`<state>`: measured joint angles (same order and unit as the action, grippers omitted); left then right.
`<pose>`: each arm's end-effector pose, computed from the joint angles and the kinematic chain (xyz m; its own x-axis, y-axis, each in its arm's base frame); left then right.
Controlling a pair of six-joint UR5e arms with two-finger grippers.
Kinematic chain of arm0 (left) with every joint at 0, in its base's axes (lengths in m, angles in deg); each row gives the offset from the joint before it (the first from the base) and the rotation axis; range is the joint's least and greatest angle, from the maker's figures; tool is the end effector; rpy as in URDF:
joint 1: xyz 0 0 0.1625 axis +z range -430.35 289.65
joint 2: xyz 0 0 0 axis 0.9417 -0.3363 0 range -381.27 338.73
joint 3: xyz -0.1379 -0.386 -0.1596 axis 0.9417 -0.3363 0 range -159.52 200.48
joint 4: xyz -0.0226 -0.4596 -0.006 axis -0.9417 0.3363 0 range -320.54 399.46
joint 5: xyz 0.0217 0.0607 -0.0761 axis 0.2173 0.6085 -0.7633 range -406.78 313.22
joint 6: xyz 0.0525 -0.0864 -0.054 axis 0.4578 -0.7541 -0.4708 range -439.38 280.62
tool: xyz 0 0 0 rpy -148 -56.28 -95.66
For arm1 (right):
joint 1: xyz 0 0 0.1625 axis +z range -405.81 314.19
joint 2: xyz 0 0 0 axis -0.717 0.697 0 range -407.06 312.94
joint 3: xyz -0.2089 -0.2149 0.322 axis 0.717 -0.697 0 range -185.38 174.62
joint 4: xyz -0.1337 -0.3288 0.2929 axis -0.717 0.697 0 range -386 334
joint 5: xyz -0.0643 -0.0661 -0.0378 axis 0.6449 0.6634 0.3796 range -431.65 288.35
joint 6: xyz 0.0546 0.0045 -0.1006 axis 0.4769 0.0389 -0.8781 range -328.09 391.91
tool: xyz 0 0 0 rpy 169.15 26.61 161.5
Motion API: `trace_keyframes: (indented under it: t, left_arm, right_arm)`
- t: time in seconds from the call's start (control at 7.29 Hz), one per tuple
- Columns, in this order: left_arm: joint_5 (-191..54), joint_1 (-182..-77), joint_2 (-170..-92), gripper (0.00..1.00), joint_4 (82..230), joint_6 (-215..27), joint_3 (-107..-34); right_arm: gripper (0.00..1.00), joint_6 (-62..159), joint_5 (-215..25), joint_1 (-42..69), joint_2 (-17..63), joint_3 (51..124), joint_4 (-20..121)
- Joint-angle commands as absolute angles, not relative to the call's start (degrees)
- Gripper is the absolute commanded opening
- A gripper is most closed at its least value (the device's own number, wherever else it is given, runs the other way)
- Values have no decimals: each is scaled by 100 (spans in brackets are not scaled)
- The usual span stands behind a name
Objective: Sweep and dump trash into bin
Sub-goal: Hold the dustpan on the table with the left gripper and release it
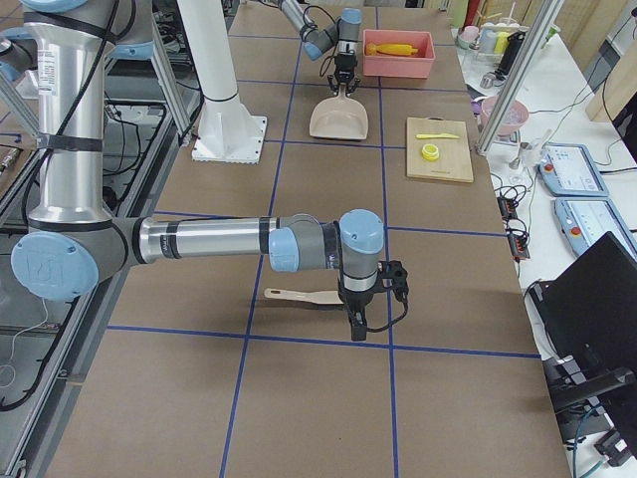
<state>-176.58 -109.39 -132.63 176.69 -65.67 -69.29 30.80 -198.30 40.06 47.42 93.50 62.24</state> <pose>0.4979 -0.4809 0.3530 -0.0467 0.9989 -0.0090 -0.2835 -0.0046 0.9590 0.0278 -0.5171 0.6480 0.7941 -0.1407 0.5913 0.0870 0.9891 0.1185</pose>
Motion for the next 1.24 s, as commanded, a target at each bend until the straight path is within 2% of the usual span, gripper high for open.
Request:
trace_keyframes:
  t: [0.0, 1.1]
  left_arm:
    - [-17642, -10937, -13271, 0, 17631, -6628, -6916]
    - [-17484, -10937, -13482, 7, 17631, -6804, -6723]
  right_arm:
    - [100, 3076, -19830, 4006, 4742, 9350, 6224]
    - [100, 3068, -19813, 4006, 4839, 9280, 6233]
